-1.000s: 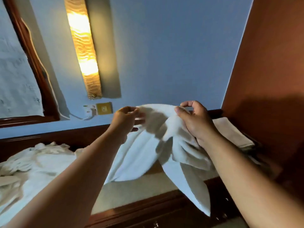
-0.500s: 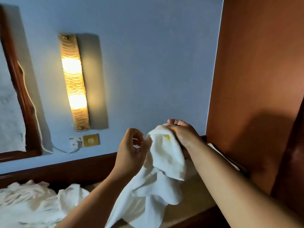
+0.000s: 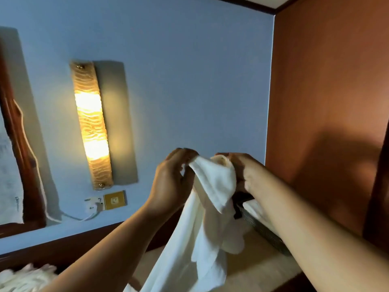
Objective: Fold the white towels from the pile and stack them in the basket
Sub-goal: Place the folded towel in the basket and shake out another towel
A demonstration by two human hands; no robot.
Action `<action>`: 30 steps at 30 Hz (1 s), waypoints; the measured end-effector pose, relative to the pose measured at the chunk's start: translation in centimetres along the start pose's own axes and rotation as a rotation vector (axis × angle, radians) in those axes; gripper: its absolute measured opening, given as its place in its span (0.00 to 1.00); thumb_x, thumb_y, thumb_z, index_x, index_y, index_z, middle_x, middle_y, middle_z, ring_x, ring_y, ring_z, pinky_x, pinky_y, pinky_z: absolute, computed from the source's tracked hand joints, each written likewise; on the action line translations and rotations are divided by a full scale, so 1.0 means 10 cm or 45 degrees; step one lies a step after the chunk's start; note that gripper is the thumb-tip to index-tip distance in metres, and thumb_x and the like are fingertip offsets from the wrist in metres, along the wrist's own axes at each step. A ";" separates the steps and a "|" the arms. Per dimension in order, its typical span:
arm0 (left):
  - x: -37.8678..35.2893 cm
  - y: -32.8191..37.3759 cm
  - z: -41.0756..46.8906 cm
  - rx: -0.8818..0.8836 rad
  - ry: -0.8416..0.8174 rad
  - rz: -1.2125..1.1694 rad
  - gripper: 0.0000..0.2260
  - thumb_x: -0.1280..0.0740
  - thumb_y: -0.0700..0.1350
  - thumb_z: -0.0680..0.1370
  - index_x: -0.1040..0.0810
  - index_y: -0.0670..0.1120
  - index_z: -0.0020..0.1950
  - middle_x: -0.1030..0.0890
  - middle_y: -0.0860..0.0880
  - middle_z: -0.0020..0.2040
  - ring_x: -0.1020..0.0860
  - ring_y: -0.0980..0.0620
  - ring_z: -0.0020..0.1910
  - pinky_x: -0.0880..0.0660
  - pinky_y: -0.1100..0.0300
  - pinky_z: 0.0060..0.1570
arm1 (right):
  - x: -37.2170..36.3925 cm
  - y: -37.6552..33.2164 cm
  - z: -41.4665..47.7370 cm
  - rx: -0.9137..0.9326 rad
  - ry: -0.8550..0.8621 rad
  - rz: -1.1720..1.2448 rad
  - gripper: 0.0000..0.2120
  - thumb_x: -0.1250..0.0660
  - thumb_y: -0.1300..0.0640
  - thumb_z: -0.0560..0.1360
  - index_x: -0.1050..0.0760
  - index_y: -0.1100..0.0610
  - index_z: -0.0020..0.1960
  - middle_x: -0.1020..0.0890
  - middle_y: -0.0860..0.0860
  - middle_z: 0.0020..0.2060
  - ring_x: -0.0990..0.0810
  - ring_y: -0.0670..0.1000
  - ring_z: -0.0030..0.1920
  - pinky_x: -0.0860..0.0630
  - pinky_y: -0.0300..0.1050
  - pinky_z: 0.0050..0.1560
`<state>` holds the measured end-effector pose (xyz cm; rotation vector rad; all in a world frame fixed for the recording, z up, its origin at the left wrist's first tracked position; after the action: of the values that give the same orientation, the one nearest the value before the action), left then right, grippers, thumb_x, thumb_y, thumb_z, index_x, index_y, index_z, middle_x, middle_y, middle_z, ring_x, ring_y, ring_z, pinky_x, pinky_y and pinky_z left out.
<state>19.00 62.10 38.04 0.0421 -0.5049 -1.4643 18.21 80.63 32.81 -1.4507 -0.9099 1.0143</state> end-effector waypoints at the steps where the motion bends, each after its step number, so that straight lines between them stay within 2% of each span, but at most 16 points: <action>1: 0.05 -0.07 0.10 0.146 0.052 -0.011 0.14 0.42 0.36 0.71 0.19 0.47 0.50 0.18 0.52 0.42 0.21 0.53 0.40 0.26 0.61 0.40 | -0.02 0.01 0.00 0.002 -0.053 -0.061 0.11 0.34 0.66 0.76 0.18 0.58 0.37 0.18 0.56 0.34 0.19 0.53 0.32 0.22 0.42 0.34; 2: 0.08 -0.16 0.21 0.286 0.078 -0.018 0.14 0.42 0.38 0.71 0.20 0.49 0.47 0.18 0.52 0.38 0.21 0.52 0.38 0.26 0.57 0.38 | -0.05 0.01 -0.01 -0.001 -0.119 -0.148 0.09 0.34 0.64 0.77 0.18 0.58 0.40 0.18 0.55 0.36 0.18 0.53 0.34 0.20 0.44 0.36; 4: 0.06 -0.29 0.44 0.443 0.072 0.002 0.07 0.39 0.41 0.76 0.21 0.47 0.44 0.21 0.50 0.33 0.24 0.49 0.33 0.29 0.56 0.33 | -0.07 -0.05 -0.07 0.023 -0.206 -0.351 0.06 0.33 0.55 0.80 0.20 0.56 0.51 0.15 0.56 0.45 0.15 0.54 0.43 0.18 0.51 0.46; 6: 0.02 -0.33 0.67 0.492 0.007 0.094 0.09 0.33 0.46 0.78 0.21 0.45 0.40 0.24 0.50 0.30 0.28 0.50 0.29 0.34 0.58 0.31 | -0.01 -0.24 -0.08 0.129 -0.185 -0.472 0.12 0.32 0.48 0.79 0.22 0.55 0.57 0.15 0.56 0.53 0.14 0.54 0.50 0.19 0.55 0.51; 10: -0.14 -0.17 1.00 0.390 -0.185 0.333 0.14 0.24 0.54 0.72 0.19 0.46 0.35 0.21 0.49 0.31 0.25 0.52 0.31 0.31 0.58 0.30 | 0.00 -0.61 -0.29 0.368 -0.218 -0.581 0.20 0.29 0.40 0.74 0.25 0.50 0.60 0.16 0.50 0.54 0.16 0.49 0.54 0.19 0.53 0.53; 13: -0.26 0.10 1.22 0.308 -0.264 0.494 0.13 0.23 0.54 0.70 0.18 0.45 0.35 0.20 0.47 0.33 0.22 0.49 0.34 0.28 0.56 0.32 | 0.06 -0.72 -0.31 0.450 -0.127 -0.784 0.27 0.27 0.36 0.70 0.31 0.45 0.62 0.17 0.48 0.50 0.16 0.47 0.52 0.17 0.50 0.50; 15: -0.36 0.25 1.32 0.268 -0.278 0.574 0.13 0.22 0.53 0.70 0.19 0.45 0.35 0.21 0.49 0.32 0.24 0.51 0.32 0.32 0.59 0.30 | 0.16 -0.78 -0.26 0.550 0.012 -0.884 0.21 0.26 0.38 0.70 0.30 0.46 0.56 0.17 0.48 0.45 0.16 0.49 0.45 0.18 0.49 0.44; 18: -0.49 0.35 1.42 0.224 -0.310 0.684 0.12 0.21 0.53 0.69 0.19 0.47 0.35 0.22 0.51 0.33 0.23 0.51 0.34 0.31 0.62 0.30 | 0.37 -0.98 -0.21 0.804 0.289 -1.202 0.05 0.33 0.53 0.73 0.29 0.51 0.42 0.21 0.48 0.35 0.23 0.48 0.35 0.27 0.44 0.33; 22: -0.61 0.34 1.42 0.234 -0.373 0.765 0.10 0.21 0.55 0.70 0.15 0.51 0.42 0.19 0.53 0.40 0.21 0.53 0.41 0.19 0.56 0.41 | 0.69 -1.02 0.00 0.824 0.386 -1.361 0.07 0.40 0.62 0.70 0.31 0.55 0.34 0.25 0.50 0.30 0.27 0.49 0.30 0.36 0.42 0.27; 24: -0.62 0.32 1.45 0.264 -0.366 0.779 0.10 0.22 0.56 0.71 0.14 0.51 0.44 0.18 0.52 0.42 0.20 0.53 0.42 0.18 0.54 0.44 | 0.88 -0.97 0.19 0.803 0.374 -1.533 0.08 0.40 0.64 0.70 0.31 0.55 0.34 0.25 0.50 0.32 0.26 0.50 0.33 0.36 0.41 0.28; 27: -0.52 0.33 1.51 0.285 -0.322 0.843 0.10 0.24 0.57 0.73 0.15 0.52 0.45 0.20 0.53 0.43 0.21 0.53 0.42 0.21 0.57 0.42 | 1.29 -0.92 0.50 0.791 0.431 -1.658 0.10 0.37 0.62 0.74 0.32 0.54 0.35 0.24 0.49 0.36 0.22 0.54 0.39 0.34 0.42 0.34; 30: -0.48 0.18 1.44 0.301 -0.388 0.976 0.10 0.28 0.55 0.77 0.16 0.50 0.49 0.20 0.52 0.44 0.21 0.52 0.43 0.19 0.54 0.45 | 1.63 -1.03 0.59 0.859 0.450 -1.596 0.12 0.40 0.66 0.71 0.36 0.54 0.33 0.25 0.50 0.33 0.26 0.54 0.35 0.35 0.44 0.35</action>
<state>15.54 70.86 50.07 -0.1749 -0.8305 -0.6560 18.14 99.01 41.05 -0.2824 -0.8596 0.0531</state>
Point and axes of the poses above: each hand's wrist, its own z-axis towards the middle knuckle, its own x-axis out of the back of the hand, y = z × x, the point moved 9 cm from there along z, towards the middle knuckle
